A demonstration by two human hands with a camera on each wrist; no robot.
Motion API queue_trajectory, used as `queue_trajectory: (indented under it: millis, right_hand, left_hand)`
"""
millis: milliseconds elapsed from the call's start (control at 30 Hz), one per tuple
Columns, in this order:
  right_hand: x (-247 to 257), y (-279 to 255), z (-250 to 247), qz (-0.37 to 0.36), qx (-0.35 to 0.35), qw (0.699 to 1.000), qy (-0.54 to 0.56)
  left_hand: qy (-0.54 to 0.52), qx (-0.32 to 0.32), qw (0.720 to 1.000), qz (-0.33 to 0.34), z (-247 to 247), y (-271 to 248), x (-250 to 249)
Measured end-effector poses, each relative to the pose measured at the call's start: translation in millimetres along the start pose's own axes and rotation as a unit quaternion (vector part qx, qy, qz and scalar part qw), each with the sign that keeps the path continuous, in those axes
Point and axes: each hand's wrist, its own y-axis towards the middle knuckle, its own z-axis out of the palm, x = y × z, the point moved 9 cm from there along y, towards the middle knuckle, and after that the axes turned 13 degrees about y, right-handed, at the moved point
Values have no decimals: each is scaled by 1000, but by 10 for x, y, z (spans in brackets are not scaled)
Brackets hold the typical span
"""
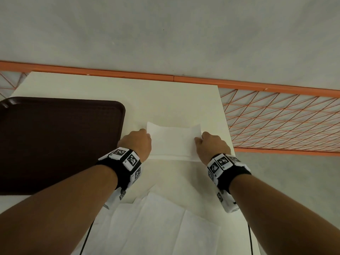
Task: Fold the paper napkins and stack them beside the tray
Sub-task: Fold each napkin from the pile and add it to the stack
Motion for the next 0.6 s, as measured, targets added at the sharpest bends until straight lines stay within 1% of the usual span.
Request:
queue_trajectory:
  millis: [133, 200, 300, 367, 400, 433, 467, 500, 533, 600]
  right_hand:
    - [45, -4, 61, -25, 1, 999, -38]
    - [43, -2, 87, -24, 6, 999, -43]
    - [12, -32, 50, -13, -8, 999, -30]
    - [-18, -102, -23, -5, -24, 1000, -19]
    - [-17, -162, -62, -11, -29, 999, -13]
    - [-5, -243, -93, -22, -32, 999, -7]
    - [12, -339, -112, -34, -28, 999, -3]
    - [24, -451, -119, -43, -19, 999, -1]
    - [19, -571, -105, -45, -4, 999, 1]
    - [-44, -804, -46, -32, 30, 999, 12]
  left_hand:
    - [39, 10, 999, 3, 48, 23, -37]
    - [48, 13, 999, -3, 53, 30, -18]
    - [44, 16, 999, -23, 36, 1, 54]
    - [43, -3, 999, -23, -54, -66, 78]
    - [43, -20, 999, -11, -117, -120, 60]
    - [41, -35, 998, 15, -171, -198, 10]
    - [35, -46, 997, 57, -207, -294, -78]
    - [26, -48, 992, 112, -216, -413, -201]
    - [15, -38, 984, 172, -192, -561, -341]
    - [1, 13, 960, 280, -71, -896, -607]
